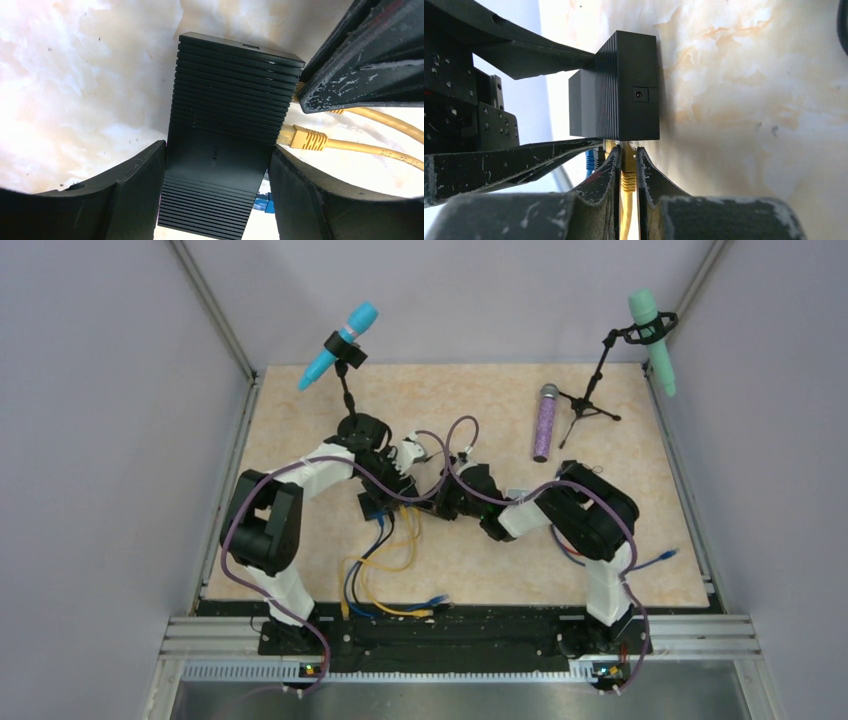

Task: Pull the plug from the switch port
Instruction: Pull the connector from the switch port.

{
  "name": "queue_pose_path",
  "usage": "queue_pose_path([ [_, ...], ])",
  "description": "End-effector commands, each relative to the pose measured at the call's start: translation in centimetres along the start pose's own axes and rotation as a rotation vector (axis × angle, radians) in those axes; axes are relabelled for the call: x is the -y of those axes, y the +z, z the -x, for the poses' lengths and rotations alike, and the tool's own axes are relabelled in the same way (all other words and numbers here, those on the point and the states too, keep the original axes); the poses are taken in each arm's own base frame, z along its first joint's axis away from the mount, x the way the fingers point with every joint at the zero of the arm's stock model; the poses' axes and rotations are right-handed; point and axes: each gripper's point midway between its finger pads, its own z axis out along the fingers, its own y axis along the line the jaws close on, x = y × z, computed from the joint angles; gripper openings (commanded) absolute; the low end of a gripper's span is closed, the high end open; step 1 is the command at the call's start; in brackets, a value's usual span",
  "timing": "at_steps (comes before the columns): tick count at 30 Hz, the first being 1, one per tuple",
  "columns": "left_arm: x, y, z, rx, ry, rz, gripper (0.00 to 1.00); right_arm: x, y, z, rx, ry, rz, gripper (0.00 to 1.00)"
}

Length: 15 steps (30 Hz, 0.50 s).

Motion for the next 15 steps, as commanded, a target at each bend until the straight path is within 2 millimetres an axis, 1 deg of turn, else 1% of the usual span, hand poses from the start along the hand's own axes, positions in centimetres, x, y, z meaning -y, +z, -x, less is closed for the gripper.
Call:
queue_pose_path([
  [1, 0.2, 0.6, 1.2, 0.063, -0.011, -0.013, 0.41, -2.4, -1.3, 0.8, 0.078, -0.214, -0.087, 0.0],
  [2, 0.1, 0.6, 1.1, 0.062, -0.008, -0.008, 0.41, -2.9, -1.0, 0.7, 0.047, -0.213, -0.059, 0.0],
  [4, 0.0, 0.8, 1.1, 0.061, -0.012, -0.003, 0.4, -3.0, -0.3, -0.1, -0.019, -0.167, -0.006, 0.0],
  [5, 0.0, 0.9, 1.1, 0.061, -0.012, -0.005, 0.4, -3.1, 0.0, -0.4, -0.023, -0.134, 0.018, 0.0],
  [8, 0.1, 0.9, 1.0, 0.06, -0.009, -0.01, 0.39, -1.7, 0.4, -1.2, -0.025, -0.096, -0.004, 0.0],
  [10, 0.2, 0.9, 0.9, 0.066, 0.003, -0.01, 0.39, -3.1, 0.7, -1.9, -0.079, -0.114, 0.095, 0.0],
  [12, 0.2, 1.1, 0.8, 0.072, 0.004, -0.011, 0.39, -3.7, 0.9, -2.2, -0.114, -0.068, 0.137, 0.0],
  [13, 0.2, 1.2, 0.8, 0.074, 0.004, -0.011, 0.39, -3.5, 0.9, -2.0, -0.1, -0.055, 0.122, 0.0],
  [15, 0.1, 1.4, 0.8, 0.074, -0.004, -0.012, 0.39, -2.4, 0.8, -1.3, -0.048, -0.083, 0.025, 0.0],
])
